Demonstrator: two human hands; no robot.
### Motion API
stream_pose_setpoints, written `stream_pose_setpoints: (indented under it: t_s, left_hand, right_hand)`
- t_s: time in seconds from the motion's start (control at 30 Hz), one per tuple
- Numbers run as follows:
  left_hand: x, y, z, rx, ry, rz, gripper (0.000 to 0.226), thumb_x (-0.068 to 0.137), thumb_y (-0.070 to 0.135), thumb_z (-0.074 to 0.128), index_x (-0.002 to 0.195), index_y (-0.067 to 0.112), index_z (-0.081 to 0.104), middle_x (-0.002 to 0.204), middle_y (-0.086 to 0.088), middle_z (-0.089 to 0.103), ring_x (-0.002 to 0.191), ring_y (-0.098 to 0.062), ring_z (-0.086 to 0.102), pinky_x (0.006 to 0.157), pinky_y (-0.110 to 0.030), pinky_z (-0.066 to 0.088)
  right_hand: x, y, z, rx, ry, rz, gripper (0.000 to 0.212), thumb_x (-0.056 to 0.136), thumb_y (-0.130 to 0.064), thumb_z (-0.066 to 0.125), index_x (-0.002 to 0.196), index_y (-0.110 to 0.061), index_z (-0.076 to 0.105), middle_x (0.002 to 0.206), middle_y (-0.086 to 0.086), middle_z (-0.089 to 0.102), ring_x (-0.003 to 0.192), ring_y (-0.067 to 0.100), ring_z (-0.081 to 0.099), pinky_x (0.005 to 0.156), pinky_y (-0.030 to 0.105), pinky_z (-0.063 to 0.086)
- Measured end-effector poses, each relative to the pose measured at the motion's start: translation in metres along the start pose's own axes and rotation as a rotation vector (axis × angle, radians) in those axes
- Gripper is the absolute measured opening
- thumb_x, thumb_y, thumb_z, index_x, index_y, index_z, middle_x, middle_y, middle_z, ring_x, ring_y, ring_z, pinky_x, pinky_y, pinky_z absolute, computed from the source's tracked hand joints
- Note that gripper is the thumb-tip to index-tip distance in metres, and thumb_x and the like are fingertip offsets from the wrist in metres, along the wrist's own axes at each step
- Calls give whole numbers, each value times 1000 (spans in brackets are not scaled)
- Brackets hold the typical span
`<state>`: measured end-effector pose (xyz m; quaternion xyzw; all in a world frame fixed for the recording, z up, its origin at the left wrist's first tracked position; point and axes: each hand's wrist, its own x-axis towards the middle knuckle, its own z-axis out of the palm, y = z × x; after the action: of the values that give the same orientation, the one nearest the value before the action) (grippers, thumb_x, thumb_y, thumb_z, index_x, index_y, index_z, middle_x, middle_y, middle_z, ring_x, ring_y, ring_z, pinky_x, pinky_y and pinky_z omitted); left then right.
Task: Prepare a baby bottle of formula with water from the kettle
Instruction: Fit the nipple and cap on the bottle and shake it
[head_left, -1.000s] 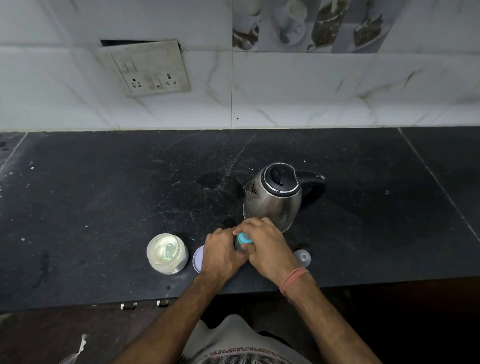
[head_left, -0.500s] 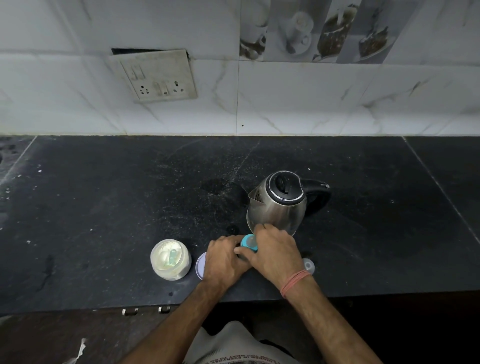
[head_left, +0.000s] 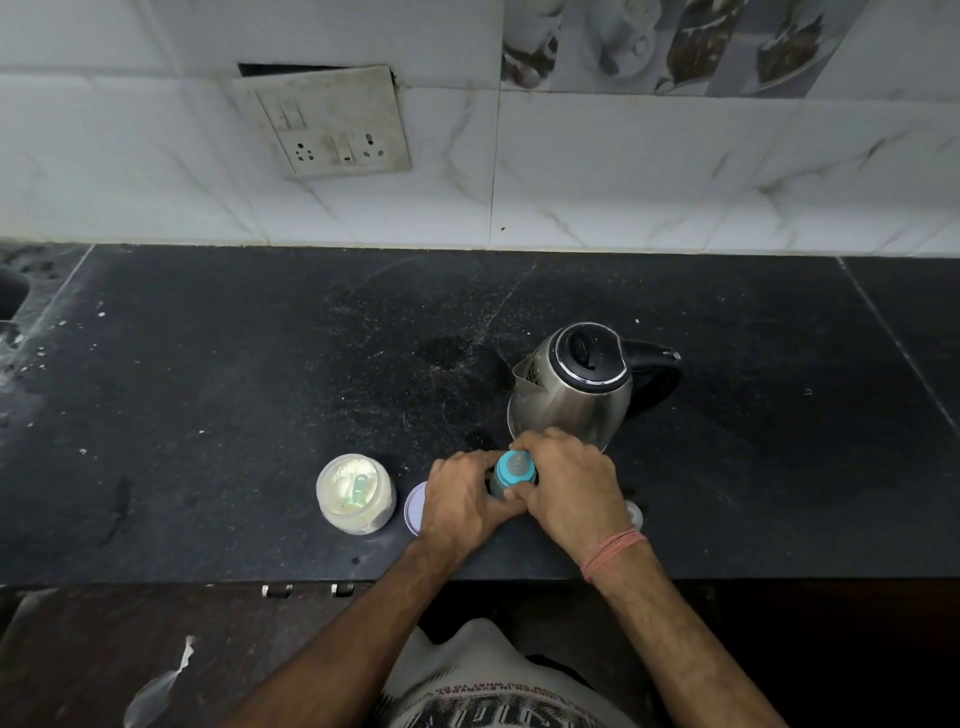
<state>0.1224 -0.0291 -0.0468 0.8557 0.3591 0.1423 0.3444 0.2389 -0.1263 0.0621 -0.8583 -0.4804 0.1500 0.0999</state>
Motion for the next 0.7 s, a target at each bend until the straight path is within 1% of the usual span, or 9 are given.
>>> stream_pose_setpoints:
  t_s: [0.1,0.2,0.3,0.4,0.47,0.53,0.6,0.63,0.7]
  left_hand:
    - [1,1,0,-8,-1,-4,33,79,63,74,99,37,77,87,18,79,86,-12,71,89,-49,57]
    - [1,1,1,-27,8,0,37,79,65,73,99,34,78,89,16,80,87,-9,72,90,-48,57]
    - [0,2,0,-47,9,-9,48,78,73,73,106,35,80,96,14,82,95,-13,73,95,-49,56]
    - [-1,3,0,-48,8,-28,55,75,77,74,105,32,81,97,10,82,96,-18,73,94,-50,56]
    - [-1,3,-1,-37,12,-29,58,73,78,73,104,29,80,96,8,82,95,-19,73,94,-50,55]
    - [-1,3,-1,-29,14,-31,59,72,78,72,101,27,80,95,6,82,94,-21,73,93,-49,55]
    - [-1,4,-1,-35,13,-38,58,71,77,71,99,26,80,94,5,81,93,-22,73,92,-49,55]
    - [0,5,-2,-35,12,-36,58,72,76,71,100,26,80,95,5,82,93,-22,73,92,-49,55]
    - [0,5,-3,-27,-1,-21,55,73,73,71,106,30,81,97,8,82,93,-21,73,92,-50,56]
  right_hand:
    - [3,0,-1,-6,-9,-13,46,89,-42,87,129,-33,67,124,-10,67,113,20,69,95,39,55]
    - [-2,2,1,36,-11,-64,45,93,-29,82,133,-38,63,124,-14,62,113,18,68,92,39,56]
    - [-4,8,3,82,-31,-96,56,93,-13,80,137,-42,62,131,-19,62,118,13,65,97,35,56]
    - [-3,8,4,95,-31,-135,66,89,1,76,139,-40,64,137,-20,63,123,12,62,100,31,54]
    - [-1,5,5,88,-36,-172,67,85,7,74,136,-36,67,136,-18,64,121,12,61,102,33,54]
    - [0,6,4,99,-56,-199,63,82,11,73,127,-33,70,132,-17,67,115,12,59,101,35,54]
    - [1,7,4,112,-79,-215,57,82,10,74,122,-31,70,130,-16,68,112,12,57,101,39,54]
    - [2,6,3,108,-80,-213,55,84,4,77,125,-32,68,131,-16,67,113,13,58,101,40,55]
    - [2,3,2,65,-67,-176,54,88,-18,86,136,-32,64,132,-11,66,118,16,61,102,40,56]
